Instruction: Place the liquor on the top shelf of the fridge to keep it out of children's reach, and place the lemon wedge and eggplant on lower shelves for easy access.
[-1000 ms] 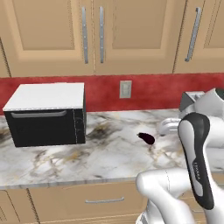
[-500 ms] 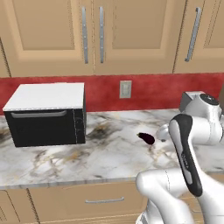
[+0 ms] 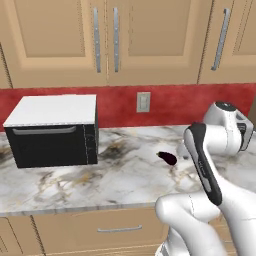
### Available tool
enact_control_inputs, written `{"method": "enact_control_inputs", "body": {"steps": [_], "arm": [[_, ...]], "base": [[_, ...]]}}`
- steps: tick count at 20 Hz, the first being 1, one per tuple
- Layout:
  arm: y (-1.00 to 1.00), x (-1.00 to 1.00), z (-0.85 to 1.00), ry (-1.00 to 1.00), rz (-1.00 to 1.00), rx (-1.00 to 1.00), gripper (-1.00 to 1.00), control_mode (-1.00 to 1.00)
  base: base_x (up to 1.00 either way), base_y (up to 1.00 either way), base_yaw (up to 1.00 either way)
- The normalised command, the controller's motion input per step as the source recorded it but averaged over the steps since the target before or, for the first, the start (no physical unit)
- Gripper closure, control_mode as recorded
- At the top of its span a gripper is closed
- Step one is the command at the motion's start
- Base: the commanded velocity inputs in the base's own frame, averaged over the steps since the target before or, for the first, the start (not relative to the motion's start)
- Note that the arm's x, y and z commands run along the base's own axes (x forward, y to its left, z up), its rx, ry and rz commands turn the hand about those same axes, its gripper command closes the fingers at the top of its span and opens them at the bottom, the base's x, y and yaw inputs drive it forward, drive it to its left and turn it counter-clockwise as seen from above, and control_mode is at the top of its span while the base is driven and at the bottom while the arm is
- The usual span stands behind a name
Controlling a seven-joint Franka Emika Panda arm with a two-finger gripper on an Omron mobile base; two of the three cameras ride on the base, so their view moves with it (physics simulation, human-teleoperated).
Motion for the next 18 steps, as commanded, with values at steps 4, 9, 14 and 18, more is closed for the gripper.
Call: {"method": "enact_control_inputs", "body": {"steps": [4,9,14,18], "arm": [[0.00,0.28,-0.04,0.01,0.05,0.00,-1.00,-1.00],[0.00,0.35,-0.22,0.00,0.08,0.00,-1.00,-1.00],[0.00,0.33,-0.35,0.00,0.08,0.00,-1.00,-1.00],[0.00,0.32,-0.39,0.00,0.08,0.00,-1.00,-1.00]], "base": [[0.00,0.00,0.00],[0.00,0.00,0.00],[0.00,0.00,0.00],[0.00,0.00,0.00]]}}
